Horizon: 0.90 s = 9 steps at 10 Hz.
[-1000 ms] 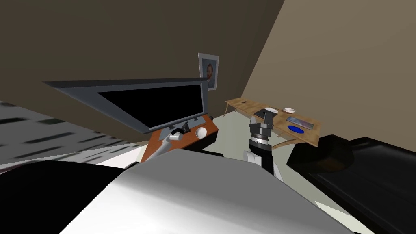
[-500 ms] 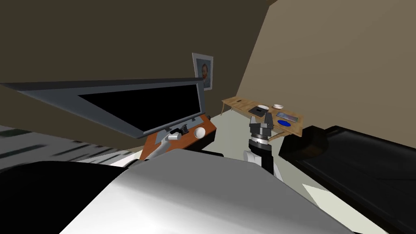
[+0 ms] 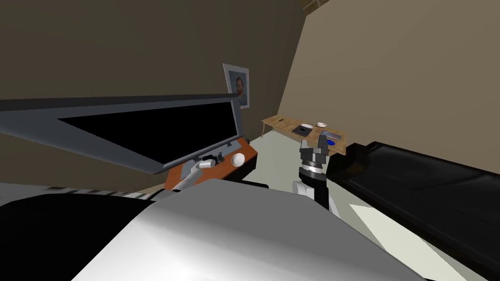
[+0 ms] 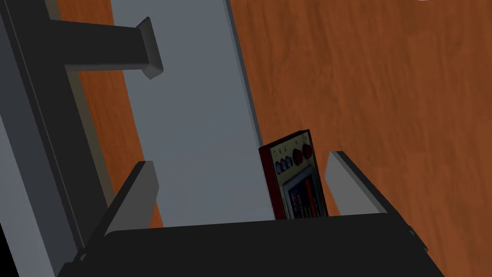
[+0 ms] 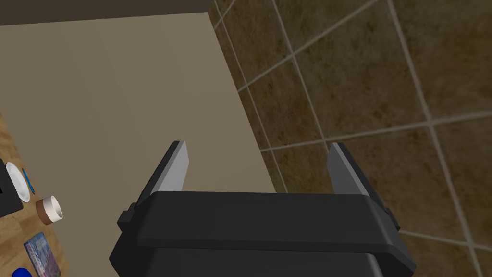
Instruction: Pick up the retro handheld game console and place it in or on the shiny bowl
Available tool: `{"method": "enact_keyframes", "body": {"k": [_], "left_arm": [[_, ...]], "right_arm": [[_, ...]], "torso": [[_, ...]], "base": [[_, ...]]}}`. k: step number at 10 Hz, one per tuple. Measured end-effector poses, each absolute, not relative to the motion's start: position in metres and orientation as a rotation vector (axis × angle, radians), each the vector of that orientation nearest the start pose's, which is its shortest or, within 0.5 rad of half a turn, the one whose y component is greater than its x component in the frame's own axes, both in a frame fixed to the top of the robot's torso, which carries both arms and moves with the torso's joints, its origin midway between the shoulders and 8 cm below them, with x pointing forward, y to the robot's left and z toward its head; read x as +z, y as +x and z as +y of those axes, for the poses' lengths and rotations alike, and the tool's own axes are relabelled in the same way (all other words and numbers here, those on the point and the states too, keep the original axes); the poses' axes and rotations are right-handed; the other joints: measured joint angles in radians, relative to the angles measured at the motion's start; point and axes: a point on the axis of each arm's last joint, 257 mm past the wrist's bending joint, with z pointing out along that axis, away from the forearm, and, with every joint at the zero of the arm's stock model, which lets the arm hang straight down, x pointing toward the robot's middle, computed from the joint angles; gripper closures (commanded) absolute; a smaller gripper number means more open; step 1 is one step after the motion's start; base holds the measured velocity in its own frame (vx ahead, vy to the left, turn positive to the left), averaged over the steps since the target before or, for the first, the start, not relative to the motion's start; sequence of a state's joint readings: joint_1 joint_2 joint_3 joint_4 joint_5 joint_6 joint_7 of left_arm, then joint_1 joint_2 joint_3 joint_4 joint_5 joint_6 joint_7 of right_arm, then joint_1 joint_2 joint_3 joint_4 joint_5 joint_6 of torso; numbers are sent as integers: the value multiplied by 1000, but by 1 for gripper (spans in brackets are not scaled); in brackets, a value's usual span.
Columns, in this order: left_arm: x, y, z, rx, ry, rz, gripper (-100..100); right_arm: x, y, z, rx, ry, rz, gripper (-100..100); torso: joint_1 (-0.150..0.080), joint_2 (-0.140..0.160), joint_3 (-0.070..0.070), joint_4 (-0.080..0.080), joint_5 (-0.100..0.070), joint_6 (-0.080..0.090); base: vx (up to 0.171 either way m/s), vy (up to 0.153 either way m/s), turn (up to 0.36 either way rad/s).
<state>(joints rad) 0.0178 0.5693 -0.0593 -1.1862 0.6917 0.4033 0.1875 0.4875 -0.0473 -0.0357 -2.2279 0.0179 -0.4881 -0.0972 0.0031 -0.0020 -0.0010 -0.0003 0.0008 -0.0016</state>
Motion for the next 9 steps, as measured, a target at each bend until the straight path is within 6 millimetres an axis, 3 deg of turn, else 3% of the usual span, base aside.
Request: {"method": "enact_keyframes", "body": {"k": [3, 6, 9], "left_arm": [[-467, 413, 476, -717, -2248, 1317, -100], [-493, 378, 500, -606, -2392, 1254, -100], [-504, 350, 523, -501, -2526, 1171, -100]], "right_arm": [[4, 356, -287, 1337, 691, 668, 0], [4, 356, -287, 1337, 691, 669, 0], [4, 356, -287, 1337, 691, 668, 0]], "torso": [[1, 0, 0, 0, 0, 1], [1, 0, 0, 0, 0, -1], [1, -2, -1, 0, 0, 1]], "base": [[-28, 41, -204], [-13, 39, -258], [-12, 33, -181]]}}
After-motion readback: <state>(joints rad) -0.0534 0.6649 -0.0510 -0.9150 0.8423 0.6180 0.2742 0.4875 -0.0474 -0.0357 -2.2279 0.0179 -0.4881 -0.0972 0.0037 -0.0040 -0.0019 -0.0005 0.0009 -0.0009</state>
